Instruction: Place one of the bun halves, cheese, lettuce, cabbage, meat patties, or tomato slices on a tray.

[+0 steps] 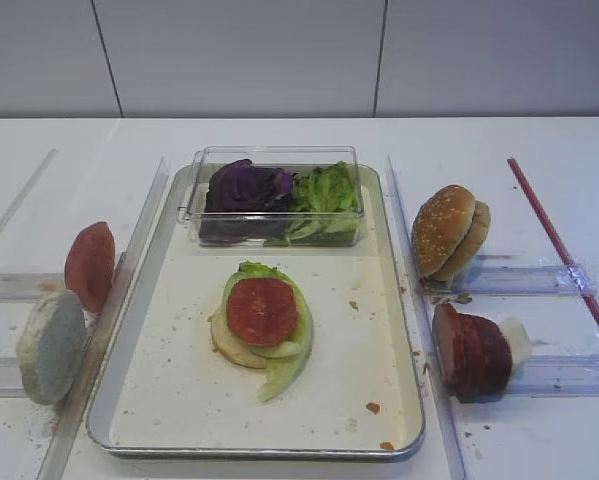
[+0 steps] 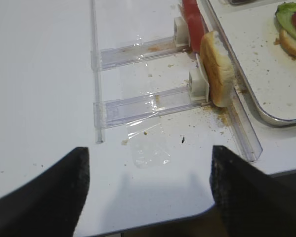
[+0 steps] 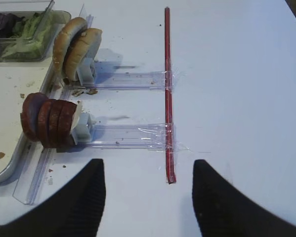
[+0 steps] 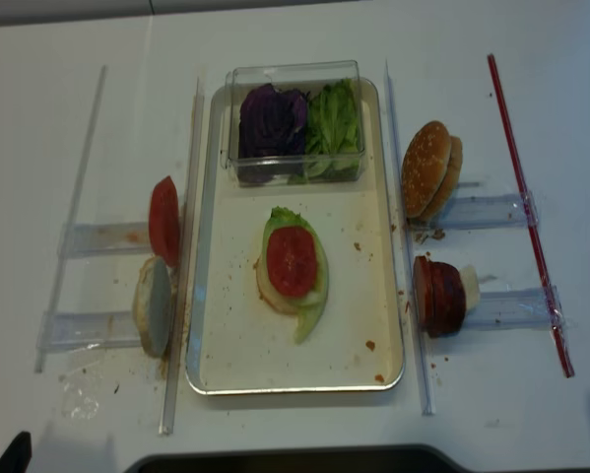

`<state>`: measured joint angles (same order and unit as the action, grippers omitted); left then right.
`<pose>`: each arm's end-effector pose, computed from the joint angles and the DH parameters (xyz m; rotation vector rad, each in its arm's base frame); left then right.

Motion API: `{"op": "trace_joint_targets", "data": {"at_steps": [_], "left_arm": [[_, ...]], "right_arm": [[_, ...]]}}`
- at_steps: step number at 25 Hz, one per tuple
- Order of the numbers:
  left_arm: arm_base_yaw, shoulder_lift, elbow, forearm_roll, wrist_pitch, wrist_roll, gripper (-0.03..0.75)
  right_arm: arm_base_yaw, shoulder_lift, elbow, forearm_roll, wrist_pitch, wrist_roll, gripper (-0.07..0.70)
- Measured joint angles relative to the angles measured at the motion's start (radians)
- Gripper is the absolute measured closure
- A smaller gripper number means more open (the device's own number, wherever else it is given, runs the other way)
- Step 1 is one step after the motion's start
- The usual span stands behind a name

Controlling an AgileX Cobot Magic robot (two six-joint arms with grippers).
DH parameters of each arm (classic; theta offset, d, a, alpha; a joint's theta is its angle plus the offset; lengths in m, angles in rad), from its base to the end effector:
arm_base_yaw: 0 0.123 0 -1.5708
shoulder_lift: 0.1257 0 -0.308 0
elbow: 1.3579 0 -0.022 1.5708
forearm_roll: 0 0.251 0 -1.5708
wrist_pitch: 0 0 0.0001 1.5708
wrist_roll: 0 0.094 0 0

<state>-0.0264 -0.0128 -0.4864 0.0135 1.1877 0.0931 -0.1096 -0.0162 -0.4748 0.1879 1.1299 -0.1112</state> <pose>-0.0317 0.0020 0.2617 0.1281 2.1688 0.0546 -0.0269 0.0189 0.2642 -0.0173 2.1083 0.0959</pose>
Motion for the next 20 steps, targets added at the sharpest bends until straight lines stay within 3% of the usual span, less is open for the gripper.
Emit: {"op": "trace_joint_targets", "data": {"at_steps": [20], "left_arm": [[0.0,-0.002,0.0,-0.021,-0.002,0.0,0.244]], "right_arm": [[0.0,0.0,0.0,0.0,0.0,-0.008,0.226]]}}
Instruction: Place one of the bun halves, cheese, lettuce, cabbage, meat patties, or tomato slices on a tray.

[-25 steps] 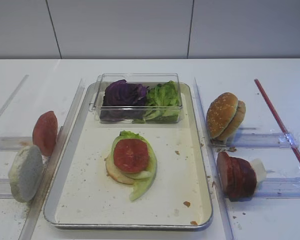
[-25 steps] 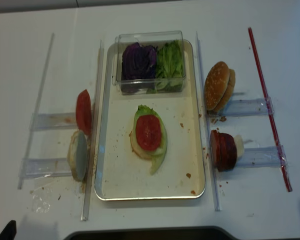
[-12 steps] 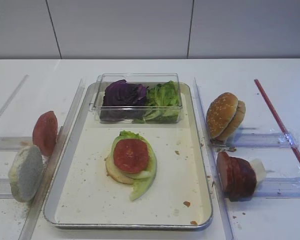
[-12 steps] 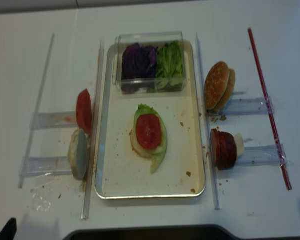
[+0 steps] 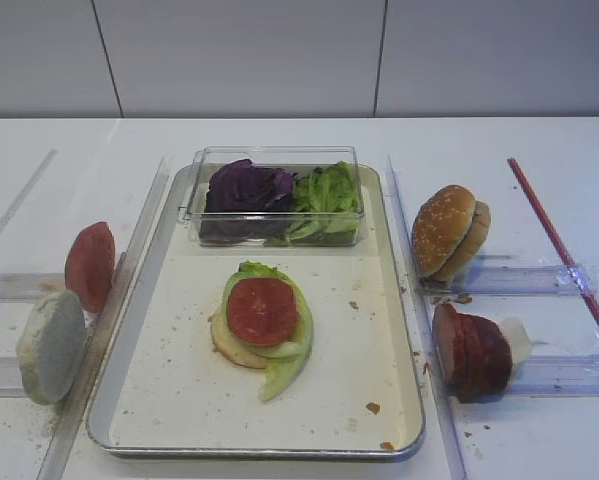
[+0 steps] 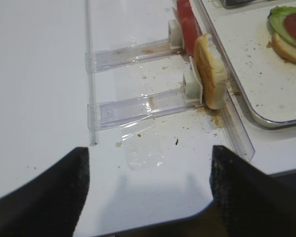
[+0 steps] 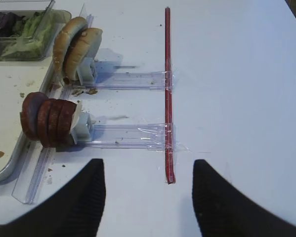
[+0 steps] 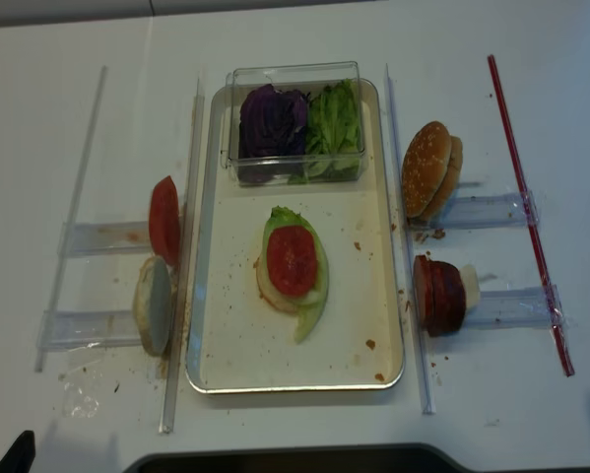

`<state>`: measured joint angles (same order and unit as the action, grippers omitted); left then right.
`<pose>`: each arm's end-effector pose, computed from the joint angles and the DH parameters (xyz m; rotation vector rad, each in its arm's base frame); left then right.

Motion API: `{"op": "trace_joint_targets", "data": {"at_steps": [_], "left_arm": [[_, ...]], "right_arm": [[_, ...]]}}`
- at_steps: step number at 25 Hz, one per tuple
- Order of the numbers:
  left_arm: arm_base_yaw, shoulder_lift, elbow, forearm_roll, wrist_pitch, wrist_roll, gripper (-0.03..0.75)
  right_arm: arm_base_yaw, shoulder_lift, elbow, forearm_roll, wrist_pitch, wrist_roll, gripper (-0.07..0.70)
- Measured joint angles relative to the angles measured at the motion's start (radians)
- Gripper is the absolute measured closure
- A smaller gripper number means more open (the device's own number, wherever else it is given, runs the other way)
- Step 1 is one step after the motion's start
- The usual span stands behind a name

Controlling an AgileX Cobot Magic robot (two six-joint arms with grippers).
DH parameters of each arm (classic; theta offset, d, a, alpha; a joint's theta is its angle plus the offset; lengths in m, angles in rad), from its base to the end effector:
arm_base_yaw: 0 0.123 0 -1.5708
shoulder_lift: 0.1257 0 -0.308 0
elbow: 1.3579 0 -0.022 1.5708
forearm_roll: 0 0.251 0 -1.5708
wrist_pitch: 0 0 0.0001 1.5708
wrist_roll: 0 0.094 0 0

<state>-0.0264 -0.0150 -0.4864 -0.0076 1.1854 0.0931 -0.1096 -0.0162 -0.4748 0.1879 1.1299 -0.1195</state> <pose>-0.0319 0.0002 0.2618 0.1304 2.1638 0.0290 -0.0269 0.0189 0.2642 -0.0260 2.1081 0.0909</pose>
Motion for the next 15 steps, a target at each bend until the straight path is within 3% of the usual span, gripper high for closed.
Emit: {"op": "trace_joint_targets", "data": {"at_steps": [15], "left_arm": [[0.0,0.0,0.0,0.0,0.0,0.0,0.244]], "right_arm": [[0.0,0.0,0.0,0.0,0.0,0.002,0.226]]}}
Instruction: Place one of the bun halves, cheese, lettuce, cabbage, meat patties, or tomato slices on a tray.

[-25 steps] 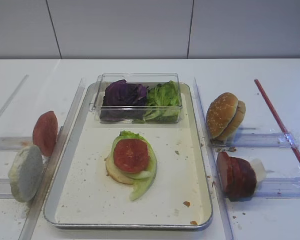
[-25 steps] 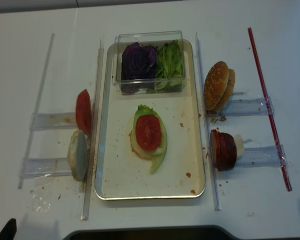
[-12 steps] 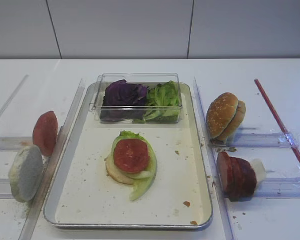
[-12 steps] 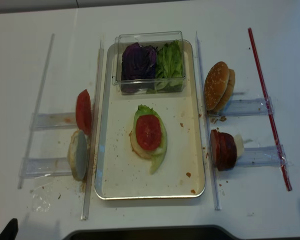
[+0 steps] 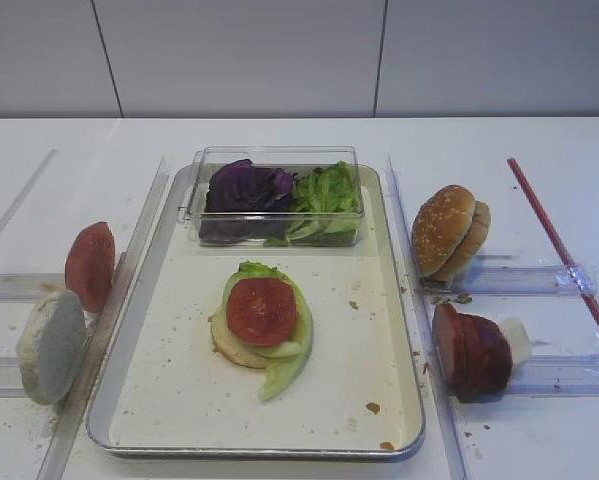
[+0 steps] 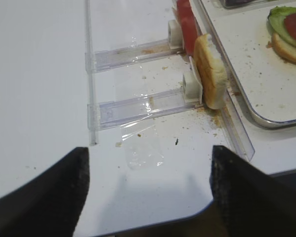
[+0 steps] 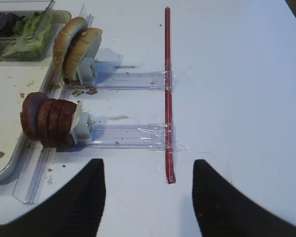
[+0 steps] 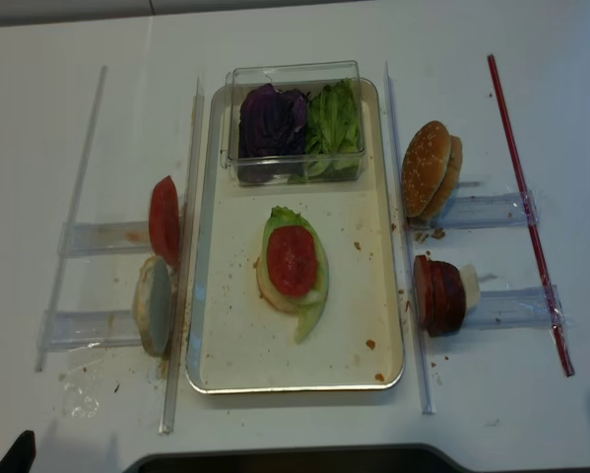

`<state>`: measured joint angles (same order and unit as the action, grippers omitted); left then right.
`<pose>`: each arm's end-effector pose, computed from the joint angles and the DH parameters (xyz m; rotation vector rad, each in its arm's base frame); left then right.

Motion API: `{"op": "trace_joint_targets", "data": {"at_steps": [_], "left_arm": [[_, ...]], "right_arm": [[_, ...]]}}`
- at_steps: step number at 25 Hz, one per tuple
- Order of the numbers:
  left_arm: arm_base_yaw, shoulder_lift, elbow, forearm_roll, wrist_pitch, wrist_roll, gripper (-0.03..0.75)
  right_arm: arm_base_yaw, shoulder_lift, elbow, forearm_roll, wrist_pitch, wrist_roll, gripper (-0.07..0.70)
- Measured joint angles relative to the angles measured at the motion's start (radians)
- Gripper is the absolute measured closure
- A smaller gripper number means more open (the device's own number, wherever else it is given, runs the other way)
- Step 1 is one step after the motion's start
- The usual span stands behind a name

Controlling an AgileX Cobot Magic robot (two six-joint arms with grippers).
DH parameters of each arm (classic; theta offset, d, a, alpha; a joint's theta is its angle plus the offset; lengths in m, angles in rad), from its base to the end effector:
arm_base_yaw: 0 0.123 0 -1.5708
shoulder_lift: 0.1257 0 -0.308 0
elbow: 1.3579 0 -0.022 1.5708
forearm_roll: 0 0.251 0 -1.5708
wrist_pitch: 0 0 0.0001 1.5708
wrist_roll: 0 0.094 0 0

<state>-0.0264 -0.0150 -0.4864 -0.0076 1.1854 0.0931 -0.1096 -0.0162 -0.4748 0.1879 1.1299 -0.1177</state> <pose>-0.0319 0.0002 0.2618 0.1304 2.1638 0.0290 -0.0269 0.0189 0.2642 -0.0241 2.1081 0.0920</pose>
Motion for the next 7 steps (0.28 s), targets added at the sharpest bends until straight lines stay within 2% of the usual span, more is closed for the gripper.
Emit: {"op": "trace_joint_targets", "data": {"at_steps": [7], "left_arm": [[0.0,0.0,0.0,0.0,0.0,0.0,0.244]], "right_arm": [[0.0,0.0,0.0,0.0,0.0,0.0,0.226]]}}
